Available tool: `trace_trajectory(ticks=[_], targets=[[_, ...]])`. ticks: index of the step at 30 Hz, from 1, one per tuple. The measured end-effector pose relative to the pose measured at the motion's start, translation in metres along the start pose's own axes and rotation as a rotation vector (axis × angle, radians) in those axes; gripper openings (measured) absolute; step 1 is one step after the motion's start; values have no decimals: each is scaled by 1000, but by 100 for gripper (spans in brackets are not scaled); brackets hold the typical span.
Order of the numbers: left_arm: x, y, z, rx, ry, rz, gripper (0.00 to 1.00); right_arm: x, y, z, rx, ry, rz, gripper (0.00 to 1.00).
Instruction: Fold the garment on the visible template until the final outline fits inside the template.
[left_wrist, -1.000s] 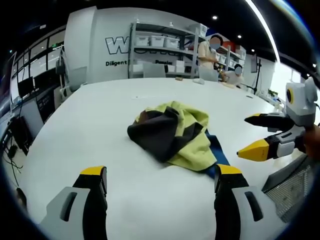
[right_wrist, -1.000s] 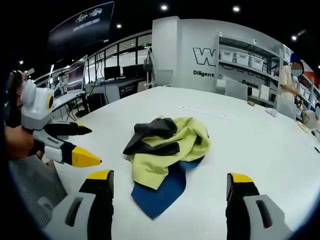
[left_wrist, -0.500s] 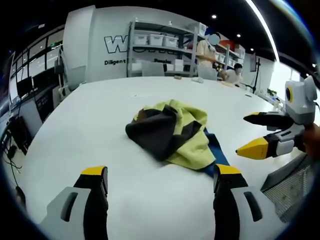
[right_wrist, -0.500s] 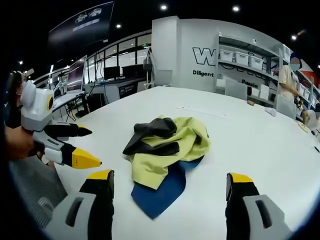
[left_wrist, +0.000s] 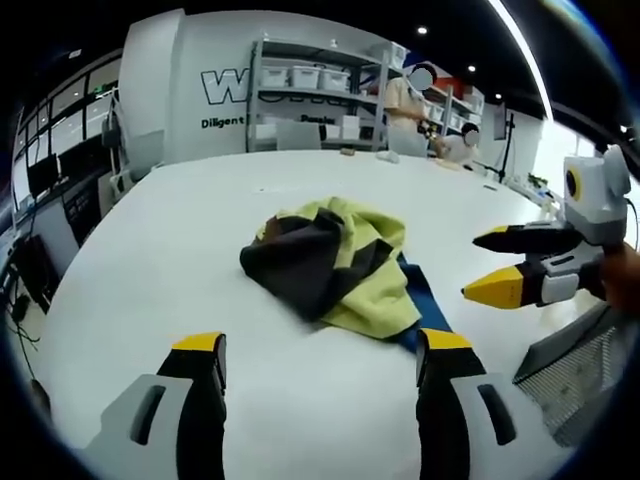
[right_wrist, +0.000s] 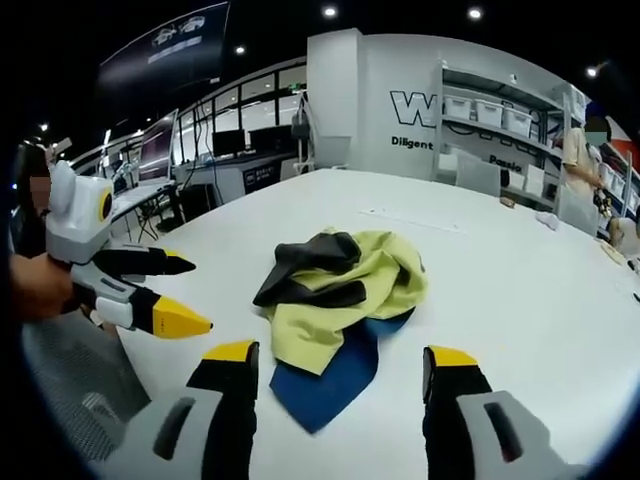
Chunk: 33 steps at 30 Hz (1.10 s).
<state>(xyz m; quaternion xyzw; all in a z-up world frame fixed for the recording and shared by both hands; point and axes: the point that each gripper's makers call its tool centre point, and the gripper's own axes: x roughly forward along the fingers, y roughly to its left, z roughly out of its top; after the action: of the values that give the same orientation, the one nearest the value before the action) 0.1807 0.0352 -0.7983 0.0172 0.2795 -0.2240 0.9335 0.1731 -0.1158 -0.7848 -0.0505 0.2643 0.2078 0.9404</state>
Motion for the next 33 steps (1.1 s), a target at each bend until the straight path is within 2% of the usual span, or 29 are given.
trace_trajectory(ticks=[1,5,9,15,19,25,33], targets=[[0,-2,0,2,4,-7,71,1,1,-2,-5,17,5,64],[0,-4,4,11,0,-12,68,1,3,1,-7,18,17,55],[4,-5,9,33,10,-21,61,2,3,8,-20,26,30,41],[14,-7,20,73,1,-21,58,9,-2,17,-43,32,31,35],[22,-5,23,90,7,-19,49,16,-6,20,-50,37,26,32],[48,9,31,120,15,25,45,32,-12,24,-65,58,18,27],[71,10,25,130,50,31,43,49,-22,20,-61,89,7,24]])
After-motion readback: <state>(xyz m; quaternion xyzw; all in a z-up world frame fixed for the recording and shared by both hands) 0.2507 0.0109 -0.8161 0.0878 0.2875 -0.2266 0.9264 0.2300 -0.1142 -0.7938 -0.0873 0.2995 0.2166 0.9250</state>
